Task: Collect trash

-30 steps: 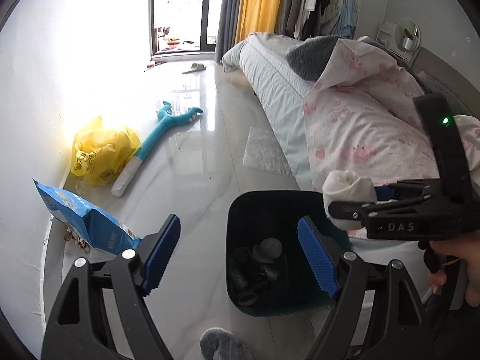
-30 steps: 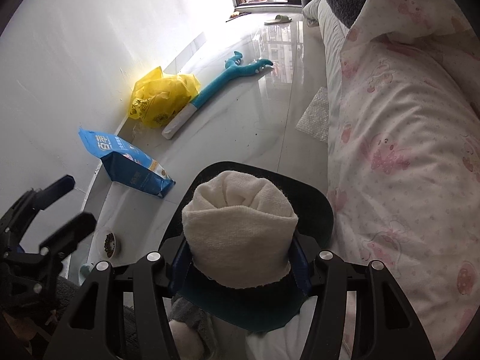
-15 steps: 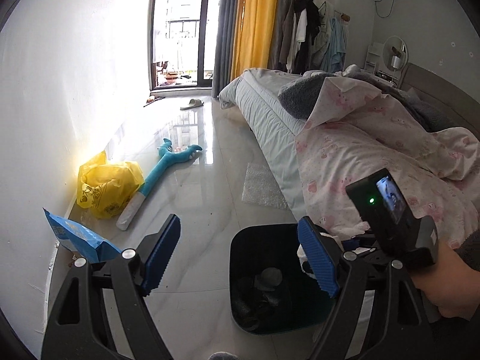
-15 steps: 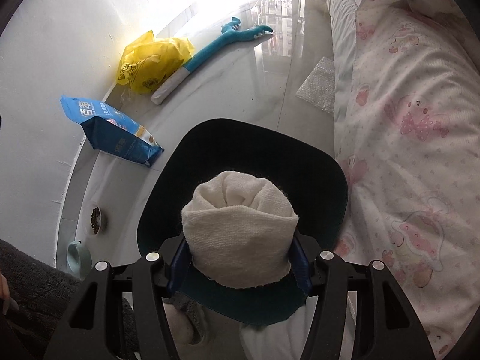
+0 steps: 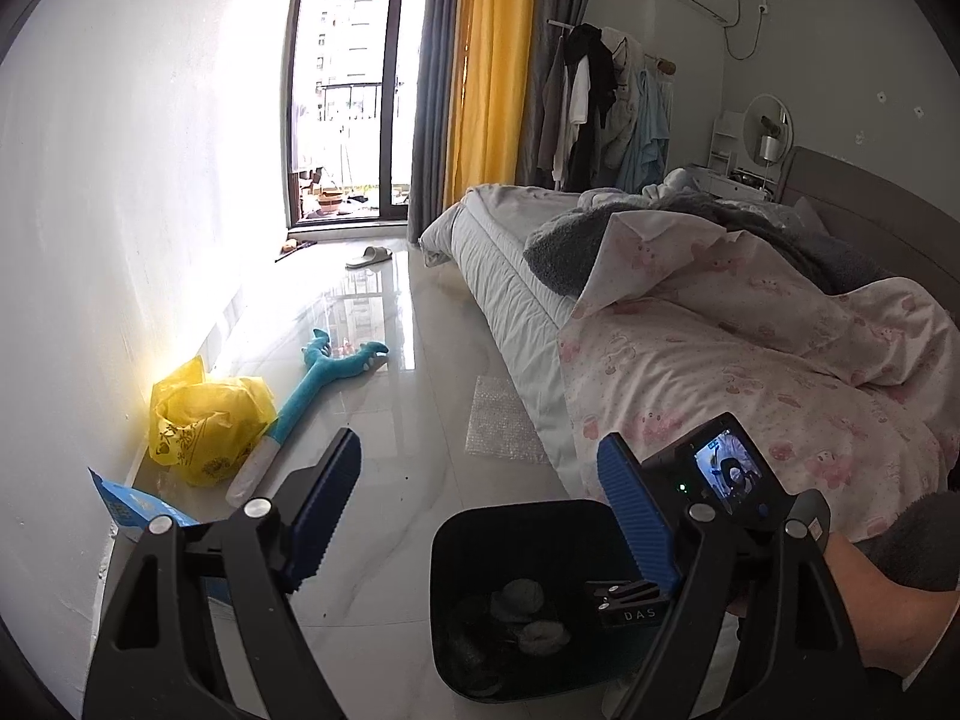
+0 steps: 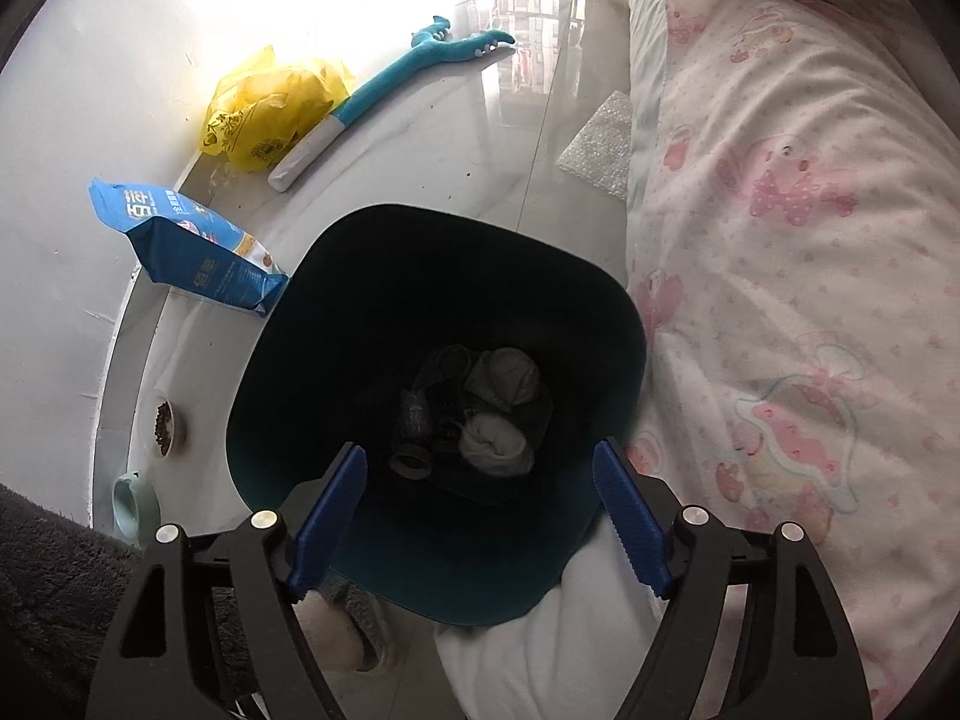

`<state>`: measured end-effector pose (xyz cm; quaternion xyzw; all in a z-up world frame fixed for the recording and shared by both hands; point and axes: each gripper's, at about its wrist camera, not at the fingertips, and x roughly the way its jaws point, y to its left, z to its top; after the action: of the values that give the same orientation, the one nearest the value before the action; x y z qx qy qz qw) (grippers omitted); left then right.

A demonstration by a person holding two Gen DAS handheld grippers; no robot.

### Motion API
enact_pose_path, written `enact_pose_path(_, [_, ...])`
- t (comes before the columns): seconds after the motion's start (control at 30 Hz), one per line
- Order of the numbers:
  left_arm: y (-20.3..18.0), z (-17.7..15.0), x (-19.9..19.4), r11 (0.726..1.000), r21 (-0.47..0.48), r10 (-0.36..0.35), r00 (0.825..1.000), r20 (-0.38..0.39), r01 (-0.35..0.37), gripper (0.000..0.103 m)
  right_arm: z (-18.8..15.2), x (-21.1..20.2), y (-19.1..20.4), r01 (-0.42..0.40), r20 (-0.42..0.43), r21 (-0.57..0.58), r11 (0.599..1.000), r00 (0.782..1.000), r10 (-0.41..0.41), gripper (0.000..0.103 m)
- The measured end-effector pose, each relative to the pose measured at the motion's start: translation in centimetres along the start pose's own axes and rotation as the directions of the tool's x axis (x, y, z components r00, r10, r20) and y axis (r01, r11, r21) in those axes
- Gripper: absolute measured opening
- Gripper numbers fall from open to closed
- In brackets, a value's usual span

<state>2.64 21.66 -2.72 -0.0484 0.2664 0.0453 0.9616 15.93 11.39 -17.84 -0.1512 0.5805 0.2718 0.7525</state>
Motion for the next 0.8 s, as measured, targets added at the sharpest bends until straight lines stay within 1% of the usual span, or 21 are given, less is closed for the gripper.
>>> enact_pose_path(0.13, [-0.7, 0.7, -0.5, 1.0, 0.008, -0.003, 1.0, 0.016, 0.003, 0.087, -0.2, -2.4, -0.3, -0.017, 0.075, -0.005, 1.0, 0.997, 0.018, 0.079])
enact_pose_path(0.2, [-1.1, 1.2, -0.8, 1.0, 0.005, -0.007, 1.0, 0.029, 0.007, 0.089, -0.4, -4.1, -0.6, -0.021, 0.125, -0.008, 1.0, 0.992, 0.022, 0.08])
enact_pose_path(0.3, [-2.0, 1.8, -1.0, 0.999, 0.001, -0.035, 0.998, 0.044, 0.035, 0.093, -0.9, -7.0, -0.9, -0.005, 0.203, -0.026, 1.0, 0.979, 0.01, 0.082])
enact_pose_path(0.43, [-3.4, 2.2, -1.2, 0.999, 0.011, -0.051, 0.997, 0.051, 0.051, 0.095, -1.9, -10.6, -2.3, 0.006, 0.299, -0.015, 1.0, 0.954, -0.001, 0.084])
enact_pose_path(0.5, [-4.1, 2.3, -1.3, 0.999, 0.014, -0.046, 0.998, 0.052, 0.046, 0.096, -2.5, -12.1, -3.2, 0.008, 0.338, 0.003, 1.0, 0.941, -0.009, 0.084])
enact_pose_path(0.7, [-6.3, 2.5, -1.8, 0.999, 0.022, -0.034, 0.998, 0.062, 0.033, 0.098, -4.3, -16.0, -6.0, 0.029, 0.428, 0.036, 0.999, 0.903, -0.041, 0.086])
enact_pose_path(0.8, [-7.4, 2.6, -2.2, 0.999, 0.023, -0.032, 0.997, 0.066, 0.031, 0.098, -5.6, -17.8, -6.8, 0.053, 0.469, 0.053, 0.997, 0.88, -0.072, 0.089])
